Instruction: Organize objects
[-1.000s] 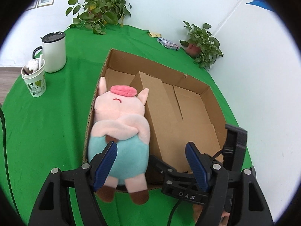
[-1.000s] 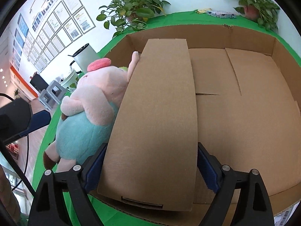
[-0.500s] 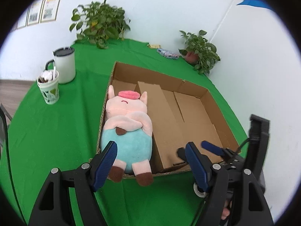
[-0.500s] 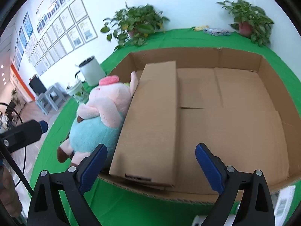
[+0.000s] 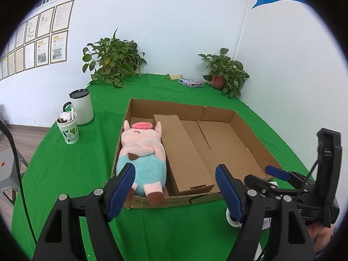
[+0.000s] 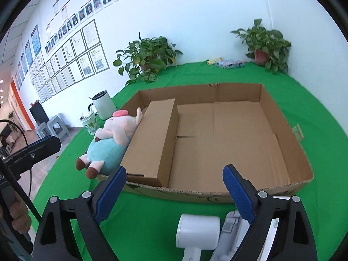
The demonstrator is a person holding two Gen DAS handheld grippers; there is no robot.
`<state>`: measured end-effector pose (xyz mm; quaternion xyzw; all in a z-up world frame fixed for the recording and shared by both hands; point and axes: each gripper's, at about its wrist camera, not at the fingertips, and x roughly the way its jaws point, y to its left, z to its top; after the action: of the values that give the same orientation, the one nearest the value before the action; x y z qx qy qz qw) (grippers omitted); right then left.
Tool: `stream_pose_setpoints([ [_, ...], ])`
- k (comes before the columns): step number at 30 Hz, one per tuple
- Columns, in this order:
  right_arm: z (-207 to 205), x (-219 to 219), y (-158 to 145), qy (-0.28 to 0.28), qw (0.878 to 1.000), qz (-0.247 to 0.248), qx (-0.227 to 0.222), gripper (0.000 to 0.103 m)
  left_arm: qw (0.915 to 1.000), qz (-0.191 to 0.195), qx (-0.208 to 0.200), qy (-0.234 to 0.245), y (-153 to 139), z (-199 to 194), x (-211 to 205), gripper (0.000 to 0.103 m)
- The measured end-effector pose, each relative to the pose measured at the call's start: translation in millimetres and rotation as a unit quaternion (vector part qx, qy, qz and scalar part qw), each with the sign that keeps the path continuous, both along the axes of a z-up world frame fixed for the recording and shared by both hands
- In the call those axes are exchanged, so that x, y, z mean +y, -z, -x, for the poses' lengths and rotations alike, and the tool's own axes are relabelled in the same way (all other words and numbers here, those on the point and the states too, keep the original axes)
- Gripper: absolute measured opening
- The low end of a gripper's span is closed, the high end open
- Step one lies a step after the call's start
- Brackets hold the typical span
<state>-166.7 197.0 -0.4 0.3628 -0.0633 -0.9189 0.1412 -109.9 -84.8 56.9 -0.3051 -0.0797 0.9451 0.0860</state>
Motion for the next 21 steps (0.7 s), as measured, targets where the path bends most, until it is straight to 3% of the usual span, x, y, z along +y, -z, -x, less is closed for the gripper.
stream_pose_setpoints([
  [5, 41, -22, 24, -0.037, 0.995, 0.052, -0.077, 0.086, 0.9999, -0.006, -0.006, -0.009, 4, -11, -6, 0.076],
  [8, 67, -38, 41, -0.045, 0.990, 0.061, -0.116, 0.073, 0.9998, -0.003, -0.009, -0.015, 7, -17, -10, 0.076],
  [12, 92, -60, 65, -0.050, 0.987, 0.035, -0.146, 0.053, 0.9997, -0.005, -0.014, -0.022, 12, -23, -22, 0.076],
  [14, 93, -65, 70, -0.055, 0.986, 0.052, -0.149, 0.052, 0.9995, -0.008, -0.015, -0.026, 15, -25, -27, 0.076],
  [21, 85, -74, 69, -0.053, 0.986, 0.042, -0.154, 0.051, 0.9991, -0.026, -0.022, -0.026, 24, -26, -39, 0.076],
])
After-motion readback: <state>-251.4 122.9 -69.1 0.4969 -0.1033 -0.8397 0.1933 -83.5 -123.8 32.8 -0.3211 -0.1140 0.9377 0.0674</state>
